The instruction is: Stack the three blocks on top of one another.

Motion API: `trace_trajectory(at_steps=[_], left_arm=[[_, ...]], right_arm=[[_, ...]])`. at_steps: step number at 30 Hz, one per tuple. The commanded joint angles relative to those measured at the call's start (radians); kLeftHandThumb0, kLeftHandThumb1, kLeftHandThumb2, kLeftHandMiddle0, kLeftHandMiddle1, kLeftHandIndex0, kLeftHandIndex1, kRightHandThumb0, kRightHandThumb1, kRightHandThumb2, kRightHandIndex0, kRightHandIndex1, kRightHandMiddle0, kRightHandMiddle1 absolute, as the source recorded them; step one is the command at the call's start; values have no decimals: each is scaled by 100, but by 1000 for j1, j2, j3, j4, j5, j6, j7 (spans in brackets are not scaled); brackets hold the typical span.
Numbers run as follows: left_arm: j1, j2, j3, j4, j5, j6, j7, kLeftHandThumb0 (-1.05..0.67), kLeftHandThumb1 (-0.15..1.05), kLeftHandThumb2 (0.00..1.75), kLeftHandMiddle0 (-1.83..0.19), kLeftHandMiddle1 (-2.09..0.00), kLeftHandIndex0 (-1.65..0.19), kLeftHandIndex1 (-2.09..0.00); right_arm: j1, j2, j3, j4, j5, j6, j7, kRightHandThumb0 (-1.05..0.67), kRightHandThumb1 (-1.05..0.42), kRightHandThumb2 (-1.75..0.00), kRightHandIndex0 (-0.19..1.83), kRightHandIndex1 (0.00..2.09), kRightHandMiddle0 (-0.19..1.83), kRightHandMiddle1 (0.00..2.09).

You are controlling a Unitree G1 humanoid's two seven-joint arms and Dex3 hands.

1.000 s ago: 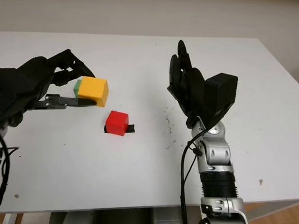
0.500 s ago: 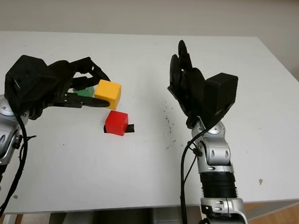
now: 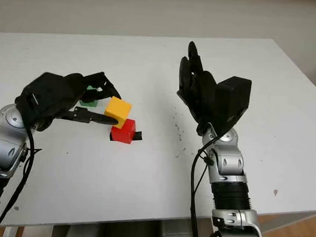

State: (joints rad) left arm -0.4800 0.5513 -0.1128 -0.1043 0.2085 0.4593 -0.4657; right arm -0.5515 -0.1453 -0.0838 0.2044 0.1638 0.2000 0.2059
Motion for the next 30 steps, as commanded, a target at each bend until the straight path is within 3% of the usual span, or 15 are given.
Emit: trace_trajectory(at_steps=[1, 30], left_arm=[[-2, 11, -6, -18, 11, -7, -3, -40, 94, 6, -34, -5, -36, -164], [-16, -53, -3, 58, 21, -33, 39, -42, 96, 6, -33, -5, -35, -161]], right_arm=[[-1, 0, -3, -24, 4, 3, -1, -82, -105, -73, -19, 0, -19, 0], [-1, -6, -8, -20, 3, -9, 9, -81, -105, -73, -19, 0, -19, 0]])
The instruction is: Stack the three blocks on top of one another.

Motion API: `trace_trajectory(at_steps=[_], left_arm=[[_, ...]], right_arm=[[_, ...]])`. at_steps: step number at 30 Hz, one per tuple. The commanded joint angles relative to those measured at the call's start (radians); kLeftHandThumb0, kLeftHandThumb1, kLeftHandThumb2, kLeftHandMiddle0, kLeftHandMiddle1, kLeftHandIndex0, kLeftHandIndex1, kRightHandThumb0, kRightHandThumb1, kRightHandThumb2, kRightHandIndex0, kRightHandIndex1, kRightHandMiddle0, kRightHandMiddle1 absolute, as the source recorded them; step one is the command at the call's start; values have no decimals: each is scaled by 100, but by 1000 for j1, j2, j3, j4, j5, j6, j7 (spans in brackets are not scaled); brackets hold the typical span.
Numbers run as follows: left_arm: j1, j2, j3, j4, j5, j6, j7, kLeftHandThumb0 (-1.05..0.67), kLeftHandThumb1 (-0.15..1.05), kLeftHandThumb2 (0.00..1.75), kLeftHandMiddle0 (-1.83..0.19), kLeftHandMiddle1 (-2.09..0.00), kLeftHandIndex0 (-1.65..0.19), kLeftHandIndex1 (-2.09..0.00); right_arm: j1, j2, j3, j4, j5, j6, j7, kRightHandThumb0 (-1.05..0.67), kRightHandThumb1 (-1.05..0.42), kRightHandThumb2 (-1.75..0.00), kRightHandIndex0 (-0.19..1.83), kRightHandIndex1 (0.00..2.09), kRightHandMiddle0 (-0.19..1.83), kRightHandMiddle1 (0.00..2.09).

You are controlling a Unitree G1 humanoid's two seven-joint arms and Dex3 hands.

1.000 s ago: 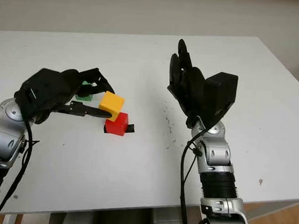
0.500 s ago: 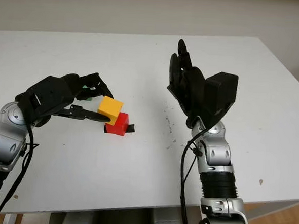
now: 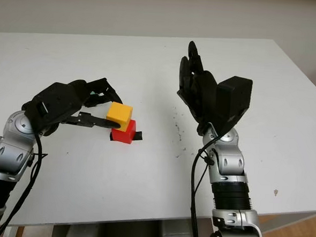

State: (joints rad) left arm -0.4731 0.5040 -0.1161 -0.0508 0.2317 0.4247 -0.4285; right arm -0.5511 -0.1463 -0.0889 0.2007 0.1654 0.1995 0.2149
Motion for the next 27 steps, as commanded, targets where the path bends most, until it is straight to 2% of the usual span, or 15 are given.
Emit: trace_trajectory(at_steps=[1, 24, 27], left_arm=[[-22, -10, 2, 3, -6, 7, 1, -42, 96, 5, -33, -5, -35, -161], [-6, -20, -27, -24, 34, 33, 14, -46, 94, 5, -34, -5, -38, -158], [-7, -18, -32, -30, 47, 50, 18, -51, 94, 5, -29, -3, -29, -144]], right_arm=[[-1, -4, -3, -18, 2, -6, -1, -81, -105, -73, -19, 0, -19, 0], [8, -5, -2, -32, 2, 5, -2, -81, -105, -73, -19, 0, -19, 0], [9, -5, -2, -33, 3, 3, 0, -81, -105, -73, -19, 0, -19, 0]])
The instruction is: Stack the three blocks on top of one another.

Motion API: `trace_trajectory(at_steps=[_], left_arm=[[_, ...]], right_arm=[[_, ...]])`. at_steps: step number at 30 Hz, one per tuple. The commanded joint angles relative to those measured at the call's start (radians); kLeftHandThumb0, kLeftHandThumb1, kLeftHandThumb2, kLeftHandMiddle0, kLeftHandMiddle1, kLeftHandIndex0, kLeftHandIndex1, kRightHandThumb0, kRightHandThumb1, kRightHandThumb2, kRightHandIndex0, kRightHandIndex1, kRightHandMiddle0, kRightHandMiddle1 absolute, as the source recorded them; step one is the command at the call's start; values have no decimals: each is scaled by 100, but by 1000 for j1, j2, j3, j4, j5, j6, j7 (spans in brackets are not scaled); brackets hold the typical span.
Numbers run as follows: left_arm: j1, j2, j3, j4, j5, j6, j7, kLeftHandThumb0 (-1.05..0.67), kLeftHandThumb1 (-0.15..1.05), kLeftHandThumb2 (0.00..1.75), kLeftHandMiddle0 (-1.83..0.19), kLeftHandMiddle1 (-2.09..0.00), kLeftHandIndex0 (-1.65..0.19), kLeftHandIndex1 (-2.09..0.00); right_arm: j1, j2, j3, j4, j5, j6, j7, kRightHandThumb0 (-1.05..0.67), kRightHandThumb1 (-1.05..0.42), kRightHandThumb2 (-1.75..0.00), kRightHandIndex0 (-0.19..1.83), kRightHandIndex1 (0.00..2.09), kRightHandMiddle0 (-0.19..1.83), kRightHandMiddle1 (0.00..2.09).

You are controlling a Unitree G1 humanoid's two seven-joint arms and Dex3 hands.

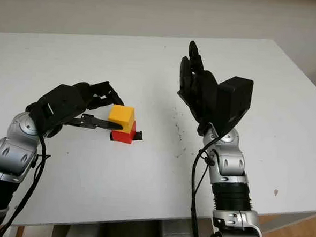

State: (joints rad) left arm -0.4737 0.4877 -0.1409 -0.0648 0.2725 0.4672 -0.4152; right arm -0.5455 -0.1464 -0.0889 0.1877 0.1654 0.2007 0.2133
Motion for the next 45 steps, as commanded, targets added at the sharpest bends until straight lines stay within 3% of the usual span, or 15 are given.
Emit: trace_trajectory(at_steps=[1, 5, 8, 12, 15, 19, 27, 30, 33, 36, 39, 42, 45], left_arm=[[-6, -2, -8, -18, 12, 13, 7, -54, 94, 5, -26, -3, -25, -132], [-11, 0, -15, -34, 30, 51, 3, -64, 92, 5, -14, -5, -27, -63], [-10, 7, -18, -40, 35, 55, -5, -65, 92, 5, -11, -5, -28, -32], [-1, 12, -16, -46, 38, 43, -12, -66, 92, 5, -18, -9, -25, -14], [10, 17, -8, -67, 27, 43, -29, -69, 93, 6, -12, -6, -17, -7], [36, 29, 15, -89, -6, -30, -42, -74, 93, 5, 0, -2, -9, -3], [96, 60, 89, -277, -104, 106, -124, -83, 92, 5, 5, -3, -4, -2], [125, 70, 122, -344, -132, 122, -123, -89, 98, 8, 5, -4, -3, -2], [166, 63, 191, -438, -152, 108, -85, -85, 104, 47, 0, -6, -3, -4], [142, 30, 271, -499, -144, 138, 12, -82, 105, 55, -9, -8, -10, -7], [97, 32, 299, -483, -111, 129, 97, -78, 105, 49, -16, -9, -17, -10], [13, 75, 347, -347, -81, 47, 173, -73, 105, 33, -21, -9, -24, -15], [-61, 159, 348, -166, -50, -45, 183, -65, 105, 19, -23, -8, -29, -20]], right_arm=[[3, -5, -2, -20, 2, 3, 1, -81, -105, -73, -19, 0, -19, 0], [3, -4, -4, -21, 6, 9, 1, -81, -105, -73, -19, 0, -19, 0], [2, -6, -4, -19, 6, 9, 2, -81, -105, -73, -19, 0, -19, 0], [1, -6, -5, -15, 5, 5, 3, -81, -105, -73, -19, 0, -19, 0], [1, -8, -2, -15, 1, 7, 3, -80, -105, -72, -19, 0, -19, 0], [0, -9, -3, -11, 1, 2, 6, -79, -105, -73, -19, 0, -19, 0], [-4, -9, -2, -9, 0, 5, 8, -78, -105, -73, -19, 0, -19, 0], [-4, -9, -3, -10, 0, 8, 6, -78, -105, -72, -19, 0, -19, 0], [-4, -9, -3, -10, -3, 7, 2, -78, -105, -72, -19, 0, -19, 0], [-11, -13, -2, 2, -5, 0, 6, -78, -105, -72, -19, 0, -19, 0], [-15, -14, -3, 12, -5, -4, 11, -79, -105, -72, -19, 0, -19, 0], [-21, -12, -4, 25, -3, -11, 16, -78, -105, -72, -19, 0, -19, 0], [-22, -12, -4, 26, -5, -15, 16, -78, -105, -72, -19, 0, -19, 0]])
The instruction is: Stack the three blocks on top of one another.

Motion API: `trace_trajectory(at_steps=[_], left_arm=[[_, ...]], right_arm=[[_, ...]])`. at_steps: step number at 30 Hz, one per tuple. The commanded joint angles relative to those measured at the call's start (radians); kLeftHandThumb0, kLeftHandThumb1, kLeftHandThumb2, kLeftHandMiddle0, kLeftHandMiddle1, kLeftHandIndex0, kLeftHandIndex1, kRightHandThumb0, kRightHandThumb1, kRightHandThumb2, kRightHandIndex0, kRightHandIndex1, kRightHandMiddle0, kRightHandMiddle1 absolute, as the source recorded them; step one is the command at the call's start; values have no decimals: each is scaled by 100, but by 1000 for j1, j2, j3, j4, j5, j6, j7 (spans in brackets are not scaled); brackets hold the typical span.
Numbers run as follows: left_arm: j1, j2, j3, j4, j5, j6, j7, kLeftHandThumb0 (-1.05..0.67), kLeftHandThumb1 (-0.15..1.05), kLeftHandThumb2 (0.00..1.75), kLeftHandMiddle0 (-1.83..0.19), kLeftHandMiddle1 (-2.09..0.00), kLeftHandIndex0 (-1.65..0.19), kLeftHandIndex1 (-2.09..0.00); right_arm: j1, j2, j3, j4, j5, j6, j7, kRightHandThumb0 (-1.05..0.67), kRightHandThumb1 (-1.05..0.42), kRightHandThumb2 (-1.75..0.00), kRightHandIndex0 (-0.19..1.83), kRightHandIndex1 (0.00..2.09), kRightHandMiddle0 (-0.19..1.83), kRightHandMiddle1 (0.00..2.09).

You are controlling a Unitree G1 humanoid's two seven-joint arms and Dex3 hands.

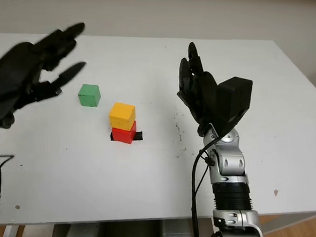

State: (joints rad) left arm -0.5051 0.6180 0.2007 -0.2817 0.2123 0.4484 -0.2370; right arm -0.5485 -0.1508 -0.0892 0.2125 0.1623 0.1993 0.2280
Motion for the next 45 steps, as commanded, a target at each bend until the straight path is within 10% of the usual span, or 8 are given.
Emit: trace_trajectory(at_steps=[1, 9, 19, 45], left_arm=[[-48, 56, -2, 108, 26, -58, 8, -65, 105, 15, -24, -8, -30, -21], [-233, 197, -165, 592, 159, -349, -35, -69, 96, 4, -27, -8, -29, -27], [-461, 218, -429, 929, 366, -566, -189, -68, 77, 4, -11, -5, -28, -12], [-549, 116, -624, 1258, 571, -773, 110, -64, 76, 6, -13, -7, -29, -9]], right_arm=[[-19, -8, -4, 1, -1, -15, 1, -78, -105, -72, -19, 0, -19, 0], [-18, -16, -2, -10, 0, -3, 7, -79, -105, -72, -19, 0, -19, 0], [-9, -22, 3, -27, -2, 12, 6, -78, -105, -72, -19, 0, -19, 0], [-4, -22, 0, -7, -4, -3, 4, -76, -105, -76, -19, 0, -19, 0]])
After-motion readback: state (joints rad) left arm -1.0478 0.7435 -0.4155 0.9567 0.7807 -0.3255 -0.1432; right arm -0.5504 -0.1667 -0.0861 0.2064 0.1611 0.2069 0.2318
